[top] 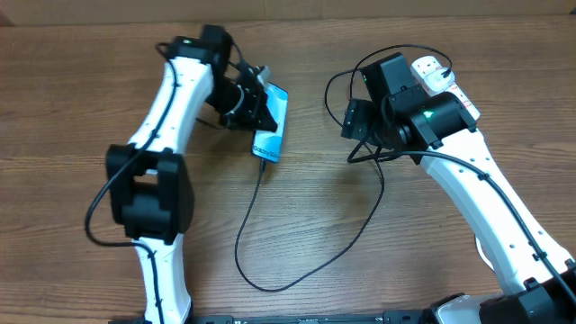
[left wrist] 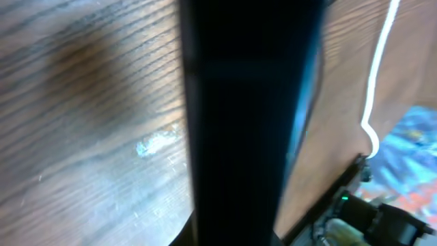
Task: Plug charger to phone and switch on socket
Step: 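Lower the phone flat onto the table with the left gripper, then open the left gripper and lift it off the phone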
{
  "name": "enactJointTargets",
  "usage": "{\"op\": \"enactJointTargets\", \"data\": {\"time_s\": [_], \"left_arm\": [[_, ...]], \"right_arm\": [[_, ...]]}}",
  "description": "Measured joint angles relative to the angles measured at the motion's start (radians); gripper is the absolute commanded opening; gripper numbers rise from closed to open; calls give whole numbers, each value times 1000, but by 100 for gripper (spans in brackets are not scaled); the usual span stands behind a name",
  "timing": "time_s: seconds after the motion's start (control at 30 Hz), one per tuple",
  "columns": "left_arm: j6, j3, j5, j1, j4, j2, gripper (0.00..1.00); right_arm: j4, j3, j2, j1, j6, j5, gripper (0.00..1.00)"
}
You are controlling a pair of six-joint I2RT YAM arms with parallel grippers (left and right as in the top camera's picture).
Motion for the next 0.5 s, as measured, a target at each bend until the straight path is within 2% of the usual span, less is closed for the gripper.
{"op": "enactJointTargets", "data": {"time_s": [0.5], "left_arm": [[-40, 0, -137, -12, 55, 120, 6]], "right_arm": [[-4, -3, 0, 0, 2, -7, 79]]}}
